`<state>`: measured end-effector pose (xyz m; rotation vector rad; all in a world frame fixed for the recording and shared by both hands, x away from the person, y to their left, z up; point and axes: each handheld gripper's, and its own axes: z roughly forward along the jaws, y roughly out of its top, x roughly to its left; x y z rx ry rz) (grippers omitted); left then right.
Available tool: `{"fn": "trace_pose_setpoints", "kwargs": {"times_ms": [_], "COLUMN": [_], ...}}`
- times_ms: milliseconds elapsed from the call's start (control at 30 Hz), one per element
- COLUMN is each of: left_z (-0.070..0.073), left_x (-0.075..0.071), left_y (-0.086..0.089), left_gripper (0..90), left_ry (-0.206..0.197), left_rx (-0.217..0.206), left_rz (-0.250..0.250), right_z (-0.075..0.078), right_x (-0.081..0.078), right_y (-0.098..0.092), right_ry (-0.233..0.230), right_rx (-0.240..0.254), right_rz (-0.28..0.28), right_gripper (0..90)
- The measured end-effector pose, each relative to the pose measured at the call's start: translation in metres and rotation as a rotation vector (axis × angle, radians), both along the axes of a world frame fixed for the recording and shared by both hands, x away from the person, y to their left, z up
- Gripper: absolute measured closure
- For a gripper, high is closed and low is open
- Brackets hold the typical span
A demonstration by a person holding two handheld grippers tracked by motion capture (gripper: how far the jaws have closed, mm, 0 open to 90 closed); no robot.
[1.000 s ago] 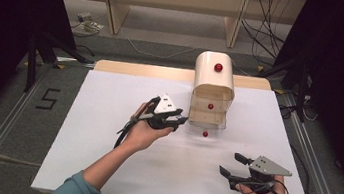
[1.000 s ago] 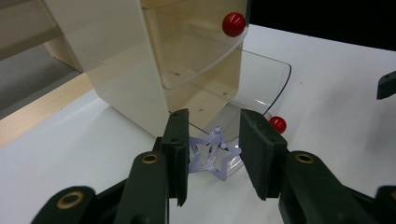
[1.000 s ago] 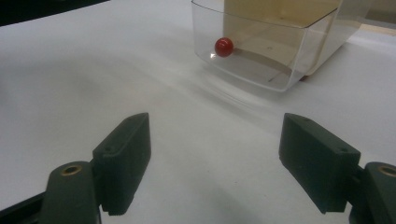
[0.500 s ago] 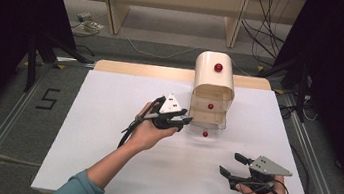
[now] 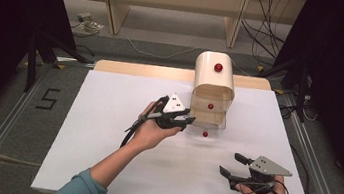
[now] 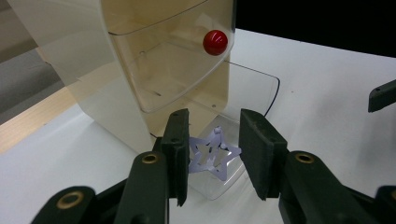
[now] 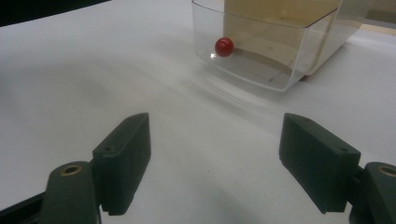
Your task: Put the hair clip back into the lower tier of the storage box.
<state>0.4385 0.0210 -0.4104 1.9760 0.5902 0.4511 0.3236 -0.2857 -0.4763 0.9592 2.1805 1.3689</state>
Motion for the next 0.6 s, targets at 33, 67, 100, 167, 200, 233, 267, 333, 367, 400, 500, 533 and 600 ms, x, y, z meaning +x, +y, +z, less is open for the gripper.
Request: {"fn": "trace_pose_setpoints", "kwargs": {"times_ms": [33,67,100,167,200,233,267,333,367,400,500,533,600], "left_z": [-0.0002,-0.0003,-0.0003,-0.0003,-0.0002,-0.0001,0.0001,0.0003,0.0003,0.0003,-0.0003,-0.0004,-0.0006], "left_x": [0.0000,0.0000,0.0002,0.0004,0.0005,0.0006,0.0008,0.0011,0.0012,0.0014,0.0018,0.0019,0.0022], "left_y": [-0.0004,-0.0007,-0.0010,-0.0014,-0.0018,-0.0023,-0.0026,-0.0037,-0.0043,-0.0049,-0.0065,-0.0068,-0.0077], "left_gripper": [64.0,64.0,64.0,64.0,64.0,64.0,64.0,64.1,64.0,64.0,64.0,64.0,64.0], "left_ry": [0.000,0.001,0.001,0.001,0.000,0.000,-0.001,0.001,0.000,0.000,0.001,0.001,0.002], "left_rx": [-0.002,-0.002,-0.001,-0.001,-0.002,-0.002,-0.001,-0.001,-0.001,-0.001,-0.001,0.000,0.002], "left_rz": [0.000,0.000,-0.001,-0.001,-0.001,-0.001,-0.003,-0.004,-0.004,-0.006,-0.006,-0.007,-0.008], "right_z": [0.0001,0.0001,0.0001,0.0000,-0.0002,-0.0002,-0.0002,-0.0001,-0.0001,-0.0002,-0.0001,0.0001,-0.0001], "right_x": [0.0000,0.0000,0.0000,0.0000,0.0002,0.0002,0.0002,0.0001,0.0002,0.0001,0.0000,-0.0001,0.0001], "right_y": [0.0000,-0.0001,-0.0001,-0.0001,0.0000,0.0001,0.0001,0.0002,0.0002,0.0001,0.0000,-0.0002,-0.0001], "right_ry": [0.000,0.000,0.000,0.000,-0.001,-0.002,-0.002,-0.002,-0.002,-0.002,-0.001,-0.001,-0.002], "right_rx": [0.001,0.001,0.001,0.000,0.001,0.000,0.000,0.000,-0.001,-0.001,0.001,0.000,0.001], "right_rz": [0.000,0.000,-0.001,0.000,0.002,0.003,0.004,0.003,0.004,0.004,0.003,0.000,0.002], "right_gripper": [25.6,25.6,25.6,25.6,25.6,25.6,25.6,25.5,25.6,25.5,25.6,25.5,25.6]}}
